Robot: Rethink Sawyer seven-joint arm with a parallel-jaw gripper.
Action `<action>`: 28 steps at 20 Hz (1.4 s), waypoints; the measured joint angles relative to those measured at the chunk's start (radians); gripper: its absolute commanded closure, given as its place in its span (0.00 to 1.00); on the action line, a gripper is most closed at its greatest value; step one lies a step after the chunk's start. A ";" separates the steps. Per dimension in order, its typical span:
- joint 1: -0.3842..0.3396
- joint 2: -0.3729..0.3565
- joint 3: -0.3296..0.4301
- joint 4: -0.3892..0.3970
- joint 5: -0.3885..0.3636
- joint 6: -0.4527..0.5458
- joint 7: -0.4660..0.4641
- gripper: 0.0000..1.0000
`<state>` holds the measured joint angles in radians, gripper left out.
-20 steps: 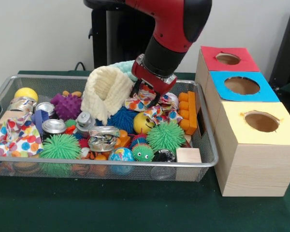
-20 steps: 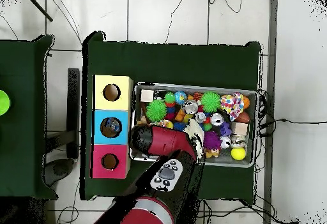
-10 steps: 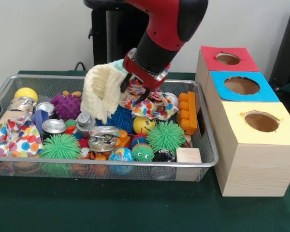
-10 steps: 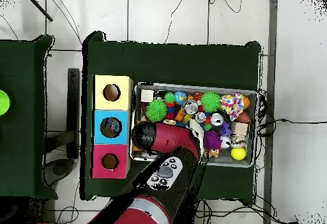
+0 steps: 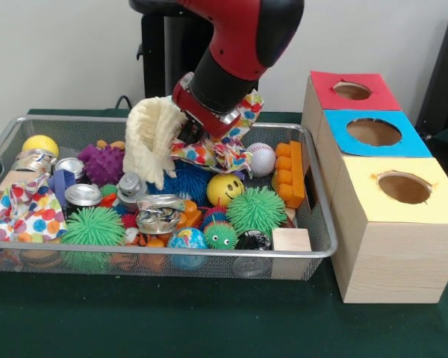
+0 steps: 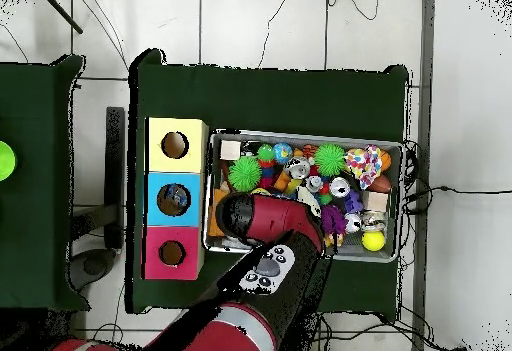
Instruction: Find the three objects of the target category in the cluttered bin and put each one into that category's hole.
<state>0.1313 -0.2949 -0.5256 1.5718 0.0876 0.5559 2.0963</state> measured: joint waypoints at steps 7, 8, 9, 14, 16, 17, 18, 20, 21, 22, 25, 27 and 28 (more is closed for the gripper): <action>-0.011 0.004 -0.018 0.000 -0.037 0.000 0.000 1.00; -0.012 0.004 -0.020 0.000 -0.041 0.000 0.000 1.00; -0.013 0.005 -0.021 0.000 -0.046 0.000 0.000 1.00; -0.045 0.005 -0.019 0.000 -0.075 -0.031 0.000 1.00; -0.093 0.000 -0.014 -0.002 -0.103 -0.069 0.000 1.00; -0.107 -0.002 -0.012 -0.002 -0.110 -0.077 0.000 1.00; -0.121 -0.004 -0.011 -0.003 -0.117 -0.084 0.000 1.00; -0.175 -0.013 -0.010 -0.008 -0.149 -0.108 0.000 1.00; -0.199 -0.018 -0.010 -0.010 -0.166 -0.113 0.000 1.00; -0.213 -0.024 -0.011 -0.011 -0.180 -0.113 0.000 1.00; -0.247 -0.037 -0.011 -0.011 -0.215 -0.114 0.000 1.00; -0.255 -0.044 -0.011 -0.011 -0.239 -0.114 0.000 1.00; -0.255 -0.048 -0.011 -0.011 -0.250 -0.114 0.000 1.00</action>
<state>-0.1241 -0.3428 -0.5364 1.5604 -0.1622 0.4420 2.0963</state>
